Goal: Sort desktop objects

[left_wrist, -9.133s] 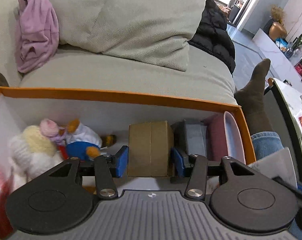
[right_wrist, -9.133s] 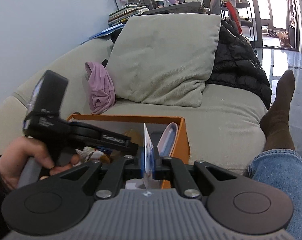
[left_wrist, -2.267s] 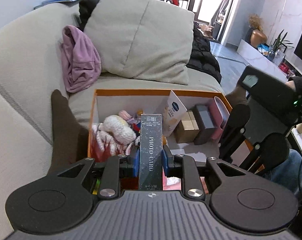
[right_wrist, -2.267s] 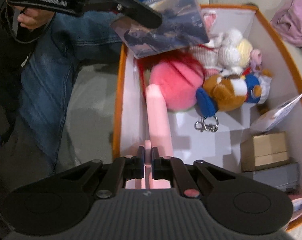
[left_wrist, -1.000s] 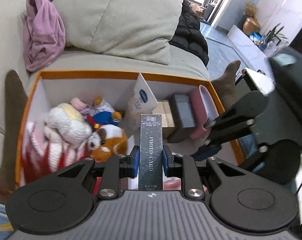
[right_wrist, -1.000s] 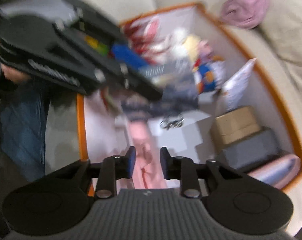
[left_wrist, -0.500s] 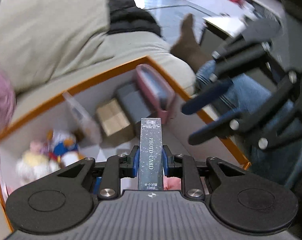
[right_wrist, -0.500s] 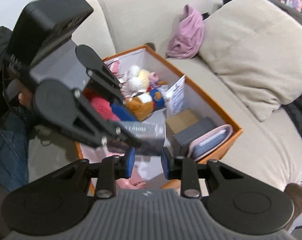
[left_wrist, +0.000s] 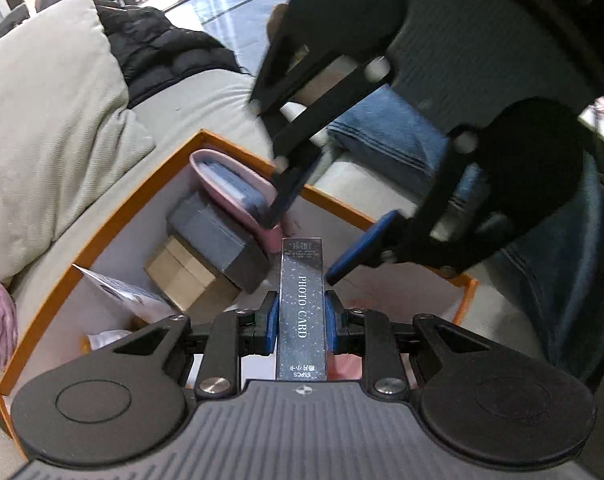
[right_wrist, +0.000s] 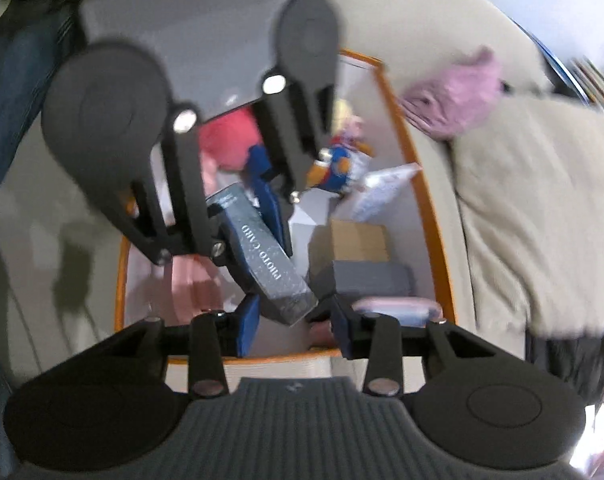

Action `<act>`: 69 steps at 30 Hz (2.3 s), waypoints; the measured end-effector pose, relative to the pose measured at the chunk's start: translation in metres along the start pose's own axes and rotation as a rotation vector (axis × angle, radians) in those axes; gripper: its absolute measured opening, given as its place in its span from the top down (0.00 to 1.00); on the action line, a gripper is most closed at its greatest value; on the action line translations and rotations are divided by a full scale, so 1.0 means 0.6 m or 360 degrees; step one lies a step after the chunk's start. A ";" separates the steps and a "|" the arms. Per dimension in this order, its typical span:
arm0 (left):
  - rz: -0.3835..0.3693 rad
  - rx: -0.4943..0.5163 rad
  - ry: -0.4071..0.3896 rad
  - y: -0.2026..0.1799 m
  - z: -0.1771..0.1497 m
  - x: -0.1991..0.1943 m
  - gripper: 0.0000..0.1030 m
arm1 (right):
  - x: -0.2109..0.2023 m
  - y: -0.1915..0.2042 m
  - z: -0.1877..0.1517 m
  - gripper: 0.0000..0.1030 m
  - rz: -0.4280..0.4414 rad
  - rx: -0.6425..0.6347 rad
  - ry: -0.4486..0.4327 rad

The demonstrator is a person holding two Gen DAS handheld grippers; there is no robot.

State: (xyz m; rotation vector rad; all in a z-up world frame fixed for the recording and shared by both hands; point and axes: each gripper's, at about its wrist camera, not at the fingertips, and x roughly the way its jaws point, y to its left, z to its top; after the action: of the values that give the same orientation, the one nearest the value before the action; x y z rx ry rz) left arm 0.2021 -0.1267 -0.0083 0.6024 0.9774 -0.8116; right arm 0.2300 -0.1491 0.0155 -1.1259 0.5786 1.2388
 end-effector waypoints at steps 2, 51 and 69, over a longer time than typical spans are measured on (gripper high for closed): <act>-0.0013 0.0044 -0.0032 0.000 -0.005 -0.009 0.75 | 0.010 0.003 0.003 0.60 0.0055 -0.0087 0.0007; 0.0130 -0.0828 -0.0135 0.094 -0.117 -0.051 0.71 | 0.094 -0.045 0.042 0.81 0.0314 0.0557 0.0101; 0.0152 -0.1015 -0.0320 0.098 -0.171 -0.095 0.70 | 0.122 -0.015 0.075 0.83 0.0266 0.0312 0.0121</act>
State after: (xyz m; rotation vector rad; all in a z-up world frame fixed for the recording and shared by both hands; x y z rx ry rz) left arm 0.1828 0.0026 0.0025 0.0146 0.9472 -0.4253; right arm 0.2496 -0.0763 -0.0263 -0.9783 0.8474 1.2553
